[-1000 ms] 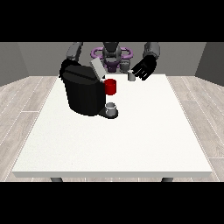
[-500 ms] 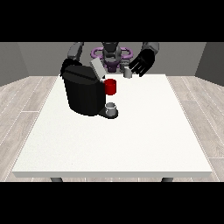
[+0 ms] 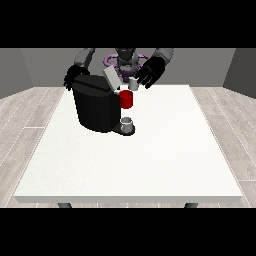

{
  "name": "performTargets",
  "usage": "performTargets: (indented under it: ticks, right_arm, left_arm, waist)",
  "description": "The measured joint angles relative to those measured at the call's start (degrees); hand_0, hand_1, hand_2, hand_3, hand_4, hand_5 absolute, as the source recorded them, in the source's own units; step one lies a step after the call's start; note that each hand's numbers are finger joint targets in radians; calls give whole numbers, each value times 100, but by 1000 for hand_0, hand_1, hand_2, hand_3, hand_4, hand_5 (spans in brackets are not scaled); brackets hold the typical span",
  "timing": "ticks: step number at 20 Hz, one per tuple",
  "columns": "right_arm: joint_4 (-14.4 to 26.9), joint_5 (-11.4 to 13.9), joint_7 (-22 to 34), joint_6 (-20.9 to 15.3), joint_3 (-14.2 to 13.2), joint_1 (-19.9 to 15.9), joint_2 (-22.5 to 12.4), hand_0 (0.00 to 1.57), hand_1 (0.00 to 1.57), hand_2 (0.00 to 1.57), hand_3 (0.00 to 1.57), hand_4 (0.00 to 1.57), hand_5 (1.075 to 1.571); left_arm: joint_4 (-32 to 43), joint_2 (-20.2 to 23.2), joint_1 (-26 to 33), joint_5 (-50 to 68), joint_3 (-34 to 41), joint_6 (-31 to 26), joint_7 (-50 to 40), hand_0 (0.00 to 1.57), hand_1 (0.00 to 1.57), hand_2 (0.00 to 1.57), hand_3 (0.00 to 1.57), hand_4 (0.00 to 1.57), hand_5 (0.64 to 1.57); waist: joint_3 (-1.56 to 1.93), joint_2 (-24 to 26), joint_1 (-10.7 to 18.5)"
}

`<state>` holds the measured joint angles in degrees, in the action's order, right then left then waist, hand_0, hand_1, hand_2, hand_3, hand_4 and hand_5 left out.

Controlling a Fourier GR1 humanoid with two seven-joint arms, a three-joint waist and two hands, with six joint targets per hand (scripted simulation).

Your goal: Insert the coffee pod into the coffee machine and close the lid

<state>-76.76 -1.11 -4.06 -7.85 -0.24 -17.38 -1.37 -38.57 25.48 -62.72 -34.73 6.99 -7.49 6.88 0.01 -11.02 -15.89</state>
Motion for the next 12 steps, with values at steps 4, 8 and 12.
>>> performTargets:
  ticks: [4, 8, 12]
  right_arm:
    - [-93, 49, 28, -91, 0, -66, -7, 0, 0, 0, 0, 548, 1571]
    - [-203, 58, 46, -95, -19, -94, -44, 0, 0, 0, 0, 480, 1571]
    - [-239, 46, 81, -154, -69, -130, -35, 0, 0, 0, 0, 481, 1571]
  left_arm:
    - [59, 48, -162, -56, 21, 27, -21, 1277, 1277, 1303, 1236, 488, 1571]
    - [140, 87, -252, -89, 51, 43, -1, 1292, 1292, 1315, 1222, 498, 1571]
    - [191, 46, -280, -112, 42, 13, 16, 1316, 1316, 1328, 1225, 510, 1571]
  waist:
    - [0, -132, -70]
    - [0, -241, -149]
    - [1, -285, -125]
